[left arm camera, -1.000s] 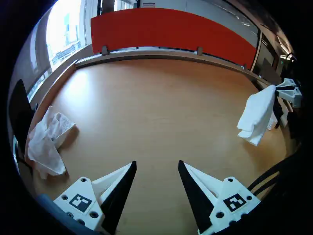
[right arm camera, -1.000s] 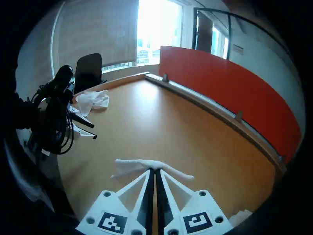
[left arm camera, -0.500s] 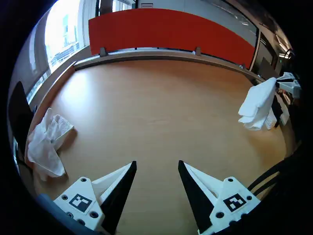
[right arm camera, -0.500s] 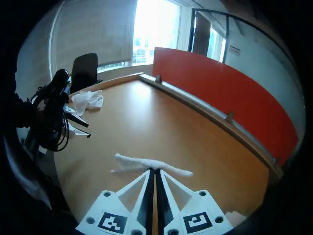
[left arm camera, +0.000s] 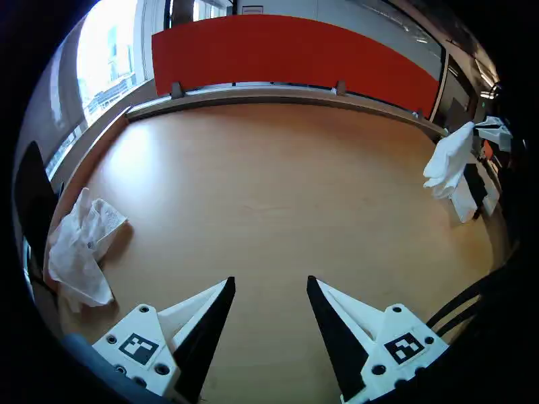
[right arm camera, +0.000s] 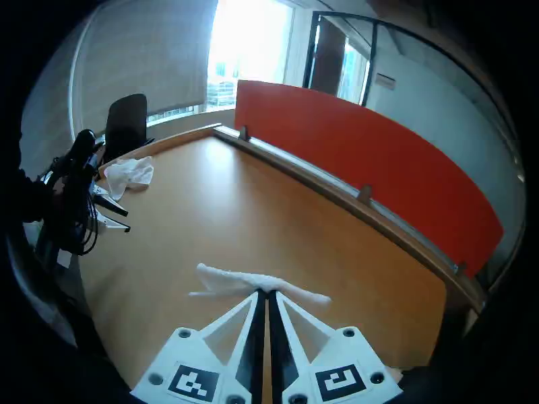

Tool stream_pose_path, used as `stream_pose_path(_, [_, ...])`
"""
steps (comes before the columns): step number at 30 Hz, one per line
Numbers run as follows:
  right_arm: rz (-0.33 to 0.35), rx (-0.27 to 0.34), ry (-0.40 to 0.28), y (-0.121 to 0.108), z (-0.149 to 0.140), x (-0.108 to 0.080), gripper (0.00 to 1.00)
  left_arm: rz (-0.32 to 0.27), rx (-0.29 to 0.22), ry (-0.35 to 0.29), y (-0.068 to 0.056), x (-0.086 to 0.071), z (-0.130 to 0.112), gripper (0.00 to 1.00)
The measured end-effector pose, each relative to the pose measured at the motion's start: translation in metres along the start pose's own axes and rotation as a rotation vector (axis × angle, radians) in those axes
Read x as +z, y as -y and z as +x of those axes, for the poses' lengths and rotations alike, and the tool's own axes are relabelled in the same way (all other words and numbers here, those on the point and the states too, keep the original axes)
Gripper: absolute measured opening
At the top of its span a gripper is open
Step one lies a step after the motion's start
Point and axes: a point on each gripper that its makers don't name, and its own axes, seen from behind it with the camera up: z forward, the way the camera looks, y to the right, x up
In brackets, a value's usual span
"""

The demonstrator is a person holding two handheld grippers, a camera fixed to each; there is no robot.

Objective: Fold towel

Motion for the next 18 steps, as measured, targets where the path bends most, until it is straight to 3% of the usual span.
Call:
stream_pose_path(11, [-0.061,0.054,0.017,-0.06,-0.011,-0.008,0.04,0.007,0.007,0.003,0.001,0.0,0.002,0.78])
stream_pose_path(18, [-0.098,0.051,0.05,-0.095,-0.023,-0.015,0.04,0.013,0.012,0.007,0.003,0.0,0.003,0.78])
